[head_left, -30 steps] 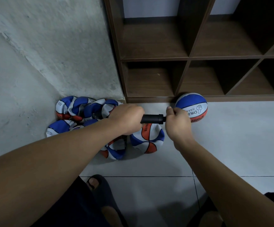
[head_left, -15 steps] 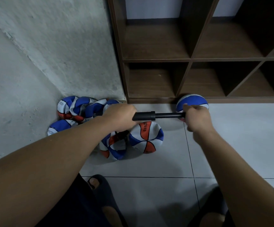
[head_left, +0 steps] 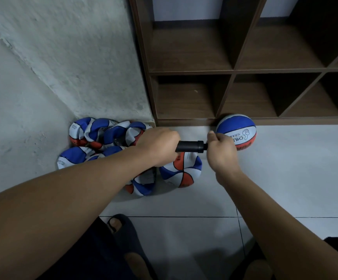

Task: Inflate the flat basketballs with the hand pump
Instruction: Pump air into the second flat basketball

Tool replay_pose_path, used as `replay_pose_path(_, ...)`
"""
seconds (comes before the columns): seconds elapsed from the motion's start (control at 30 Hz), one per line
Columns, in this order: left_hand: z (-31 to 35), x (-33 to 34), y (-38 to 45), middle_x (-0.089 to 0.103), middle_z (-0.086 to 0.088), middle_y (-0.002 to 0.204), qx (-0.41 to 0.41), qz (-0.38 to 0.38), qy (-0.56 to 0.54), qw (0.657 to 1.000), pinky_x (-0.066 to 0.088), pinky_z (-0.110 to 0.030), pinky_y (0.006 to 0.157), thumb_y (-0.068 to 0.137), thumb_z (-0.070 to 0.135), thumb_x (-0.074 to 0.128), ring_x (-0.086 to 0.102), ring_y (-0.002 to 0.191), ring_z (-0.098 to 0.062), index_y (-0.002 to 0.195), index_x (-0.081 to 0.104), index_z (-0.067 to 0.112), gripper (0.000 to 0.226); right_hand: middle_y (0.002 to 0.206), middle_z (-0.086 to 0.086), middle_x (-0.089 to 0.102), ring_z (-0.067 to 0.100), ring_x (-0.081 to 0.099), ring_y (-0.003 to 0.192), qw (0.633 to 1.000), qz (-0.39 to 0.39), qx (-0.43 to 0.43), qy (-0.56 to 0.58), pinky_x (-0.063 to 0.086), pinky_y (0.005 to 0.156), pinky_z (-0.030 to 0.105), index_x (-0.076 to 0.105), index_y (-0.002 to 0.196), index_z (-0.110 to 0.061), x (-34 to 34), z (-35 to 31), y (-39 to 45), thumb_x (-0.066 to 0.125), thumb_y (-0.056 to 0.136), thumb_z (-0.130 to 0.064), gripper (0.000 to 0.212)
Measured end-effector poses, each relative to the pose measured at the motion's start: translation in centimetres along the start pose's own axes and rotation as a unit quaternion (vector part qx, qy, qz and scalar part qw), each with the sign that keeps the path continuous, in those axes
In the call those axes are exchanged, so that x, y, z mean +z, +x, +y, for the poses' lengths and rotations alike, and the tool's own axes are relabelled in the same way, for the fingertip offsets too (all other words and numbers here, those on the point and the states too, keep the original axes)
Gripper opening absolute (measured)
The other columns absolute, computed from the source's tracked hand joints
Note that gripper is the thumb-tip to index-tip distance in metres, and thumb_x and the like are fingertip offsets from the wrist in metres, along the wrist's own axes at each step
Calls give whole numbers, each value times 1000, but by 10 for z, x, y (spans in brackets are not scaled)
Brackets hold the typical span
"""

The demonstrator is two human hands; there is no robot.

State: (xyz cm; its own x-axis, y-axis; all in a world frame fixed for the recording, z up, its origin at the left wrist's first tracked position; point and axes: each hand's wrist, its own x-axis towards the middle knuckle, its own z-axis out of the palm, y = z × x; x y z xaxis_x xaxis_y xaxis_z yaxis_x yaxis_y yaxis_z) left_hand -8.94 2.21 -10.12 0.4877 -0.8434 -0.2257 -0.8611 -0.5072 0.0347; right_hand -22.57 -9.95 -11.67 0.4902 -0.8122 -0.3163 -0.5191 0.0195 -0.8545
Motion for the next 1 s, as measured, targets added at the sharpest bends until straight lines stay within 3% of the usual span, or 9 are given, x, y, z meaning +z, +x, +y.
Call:
replay_pose_path(0.23, -5, 7, 2, 60, 2, 73, 21, 0, -3, 1000, 37, -31, 51, 95, 34, 67, 59, 61, -19, 77, 56, 26, 23, 74, 5, 49, 19, 45, 64, 999, -35, 34, 17, 40, 60, 36, 63, 105, -4, 2, 1, 1, 45, 113, -37, 39)
replay_pose_path(0.37, -8, 11, 2, 61, 3, 72, 31, -14, -16, 999, 45, -32, 51, 95, 33, 65, 61, 61, -19, 76, 57, 27, 22, 71, 5, 47, 21, 43, 64, 998, -44, 47, 11, 39, 61, 38, 63, 98, 0, -5, 7, 6, 50, 110, -37, 41)
replay_pose_path(0.47, -22, 13, 1, 62, 3, 73, 17, -26, -23, 999, 54, -36, 57, 99, 40, 63, 62, 62, -19, 76, 56, 29, 27, 72, 3, 52, 25, 44, 70, 997, -7, 73, 24, 38, 60, 36, 61, 80, -15, -25, 11, 21, 56, 105, -33, 31)
replay_pose_path(0.57, -42, 14, 2, 63, 6, 73, -1, -14, -29, 999, 53, -36, 57, 100, 52, 59, 62, 62, -16, 78, 58, 30, 31, 77, 8, 52, 26, 41, 68, 991, 48, 109, 60, 34, 53, 31, 59, 78, -15, -48, 11, 37, 59, 100, -25, 24)
replay_pose_path(0.67, -43, 18, 2, 62, 4, 73, -8, -13, -25, 1000, 53, -36, 57, 100, 52, 63, 61, 62, -17, 76, 57, 29, 33, 72, 5, 50, 27, 41, 70, 993, 60, 90, 49, 35, 58, 33, 55, 74, -14, -43, 16, 34, 55, 101, -23, 28)
replay_pose_path(0.8, -27, 15, 2, 62, 2, 72, -6, -16, -25, 1000, 51, -36, 56, 97, 31, 65, 60, 61, -19, 70, 56, 27, 28, 79, 4, 58, 23, 51, 73, 999, 38, 27, 9, 45, 76, 40, 61, 89, -7, -16, 15, 9, 46, 110, -30, 34)
replay_pose_path(0.87, -21, 13, 1, 62, 2, 72, -7, -21, -23, 1000, 47, -34, 55, 95, 26, 63, 61, 62, -19, 71, 57, 27, 25, 81, 6, 60, 19, 52, 73, 1000, 30, 3, -2, 47, 77, 42, 63, 95, -3, -8, 12, 1, 44, 113, -33, 40)
replay_pose_path(1.0, -11, 16, -4, 62, 3, 71, -9, -23, -7, 1000, 54, -37, 62, 94, 28, 65, 62, 64, -20, 72, 55, 26, 24, 82, 8, 58, 18, 52, 74, 1000, -6, -5, 5, 48, 75, 43, 63, 101, -3, 3, 10, -6, 42, 114, -37, 41)
